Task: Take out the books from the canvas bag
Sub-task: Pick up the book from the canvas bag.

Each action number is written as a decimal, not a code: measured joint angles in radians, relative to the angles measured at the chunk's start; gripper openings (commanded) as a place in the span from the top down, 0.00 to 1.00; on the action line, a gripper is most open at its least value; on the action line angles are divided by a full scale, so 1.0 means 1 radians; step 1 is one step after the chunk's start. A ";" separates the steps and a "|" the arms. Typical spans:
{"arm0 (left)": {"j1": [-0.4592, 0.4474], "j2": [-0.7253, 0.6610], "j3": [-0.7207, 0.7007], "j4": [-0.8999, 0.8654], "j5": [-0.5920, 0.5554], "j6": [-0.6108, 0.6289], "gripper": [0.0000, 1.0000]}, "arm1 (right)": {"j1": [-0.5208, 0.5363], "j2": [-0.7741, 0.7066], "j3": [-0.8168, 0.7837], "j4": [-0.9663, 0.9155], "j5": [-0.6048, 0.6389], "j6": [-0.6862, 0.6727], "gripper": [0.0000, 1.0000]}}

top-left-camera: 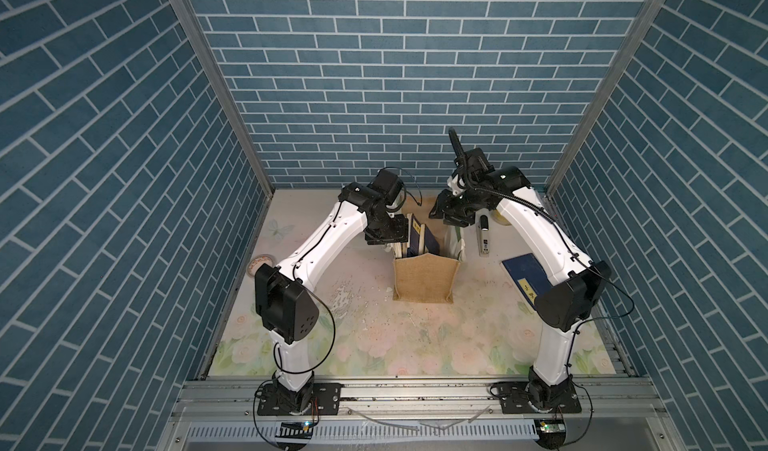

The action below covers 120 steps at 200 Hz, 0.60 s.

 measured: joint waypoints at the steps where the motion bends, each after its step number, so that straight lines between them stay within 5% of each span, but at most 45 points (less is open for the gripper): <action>1: 0.000 -0.001 -0.001 0.000 0.001 -0.001 0.31 | 0.001 0.003 0.000 0.000 0.000 0.000 0.50; 63: 0.000 -0.039 -0.043 0.001 0.053 -0.017 0.07 | 0.020 0.105 0.000 -0.018 0.045 0.000 0.51; 120: -0.008 -0.019 0.005 -0.119 0.109 0.041 0.07 | 0.023 0.123 0.000 -0.031 0.101 0.003 0.50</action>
